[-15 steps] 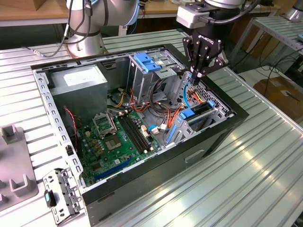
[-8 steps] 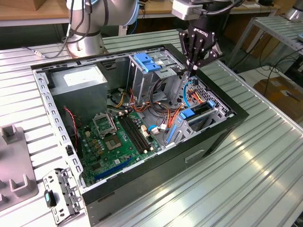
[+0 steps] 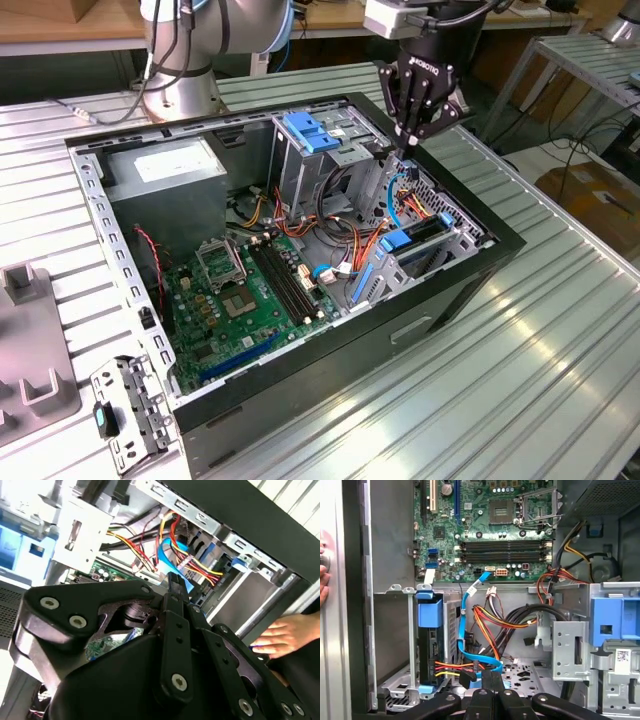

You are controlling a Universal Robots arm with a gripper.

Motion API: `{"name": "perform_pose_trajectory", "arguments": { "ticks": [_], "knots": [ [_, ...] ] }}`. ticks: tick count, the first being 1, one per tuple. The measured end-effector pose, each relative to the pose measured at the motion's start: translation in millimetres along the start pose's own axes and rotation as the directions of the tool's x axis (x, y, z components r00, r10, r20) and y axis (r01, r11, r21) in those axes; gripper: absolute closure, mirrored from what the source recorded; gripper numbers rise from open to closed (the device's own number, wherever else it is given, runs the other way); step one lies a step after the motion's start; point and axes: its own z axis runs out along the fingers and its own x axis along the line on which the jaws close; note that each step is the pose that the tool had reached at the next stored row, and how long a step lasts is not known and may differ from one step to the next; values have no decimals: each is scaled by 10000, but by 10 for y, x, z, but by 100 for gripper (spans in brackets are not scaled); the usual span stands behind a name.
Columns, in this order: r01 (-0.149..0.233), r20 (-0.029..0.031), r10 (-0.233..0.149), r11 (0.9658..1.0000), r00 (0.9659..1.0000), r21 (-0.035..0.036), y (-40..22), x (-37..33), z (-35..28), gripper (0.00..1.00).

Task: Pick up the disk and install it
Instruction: 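Insert the second disk wire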

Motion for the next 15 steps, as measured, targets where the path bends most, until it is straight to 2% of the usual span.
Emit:
{"name": "perform_pose_trajectory", "arguments": {
  "ticks": [1, 3, 7, 8, 10, 11, 12, 13, 15],
  "knots": [
    [-2, -95, 2, 10000, 10000, 1, 0, 0, 3, 89],
    [-5, -345, 5, 10000, 9994, 2, 0, -1, 8, 89],
    [-1, -907, 2, 10000, 9959, 8, 0, -4, 15, 89],
    [-2, -992, 2, 10000, 9951, 8, -1, -5, 20, 89],
    [-13, -1086, 14, 10000, 9941, 7, -2, -10, 43, 89],
    [-17, -1177, 18, 10000, 9930, 7, -3, -12, 55, 89],
    [-14, -1257, 15, 10000, 9921, 8, -3, -14, 63, 76],
    [-12, -1309, 13, 10000, 9914, 9, -4, -13, 65, 76],
    [-12, -1314, 14, 10000, 9913, 9, -3, -13, 64, 76]
  ]
}}
